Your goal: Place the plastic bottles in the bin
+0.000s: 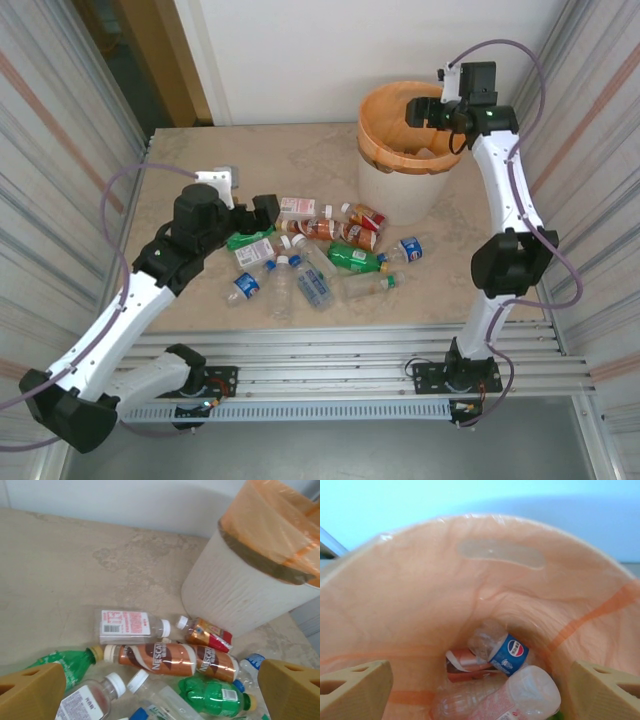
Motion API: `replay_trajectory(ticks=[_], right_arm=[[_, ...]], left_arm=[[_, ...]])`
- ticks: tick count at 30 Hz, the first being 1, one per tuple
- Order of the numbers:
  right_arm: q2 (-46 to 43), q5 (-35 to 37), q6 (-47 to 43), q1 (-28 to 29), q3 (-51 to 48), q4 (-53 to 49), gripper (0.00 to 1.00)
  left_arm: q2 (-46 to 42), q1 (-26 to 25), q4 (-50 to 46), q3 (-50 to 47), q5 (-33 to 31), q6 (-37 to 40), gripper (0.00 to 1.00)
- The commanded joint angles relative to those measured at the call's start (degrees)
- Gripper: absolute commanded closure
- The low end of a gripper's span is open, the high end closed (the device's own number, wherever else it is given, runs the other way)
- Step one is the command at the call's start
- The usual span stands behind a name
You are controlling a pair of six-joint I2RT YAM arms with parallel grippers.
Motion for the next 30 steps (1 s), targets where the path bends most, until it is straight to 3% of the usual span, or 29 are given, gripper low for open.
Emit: replay_trajectory(ticks=[1, 5, 8, 16, 30], right_arm=[[-5.27, 2.05, 1.03, 0.59, 2.42, -2.62, 0.06], [-9.09, 3.78, 2.4, 0.71, 1.54, -5.26, 0.0], [-13.08, 5.51, 3.56, 0.78, -1.92, -6.15, 0.02], [-26.45, 11.52, 7.75, 1.05, -19.36, -4.66, 0.02], [-40.34, 17.18, 12.82, 1.57, -35.85, -6.75, 0.02]], left_arm=[[1.16, 1.92, -3.72, -0.69, -0.02, -1.07, 0.01], [3.25, 5.2, -7.72, -0.44, 0.83, 0.94, 0.01], [5.01, 8.77, -9.39, -0.26, 3.8, 4.57, 0.01], [15.05, 17.05, -13.66, 3.95, 7.67, 21.24, 0.01], [39.52, 18.29, -22.68, 18.64, 10.7, 37.97, 0.04]])
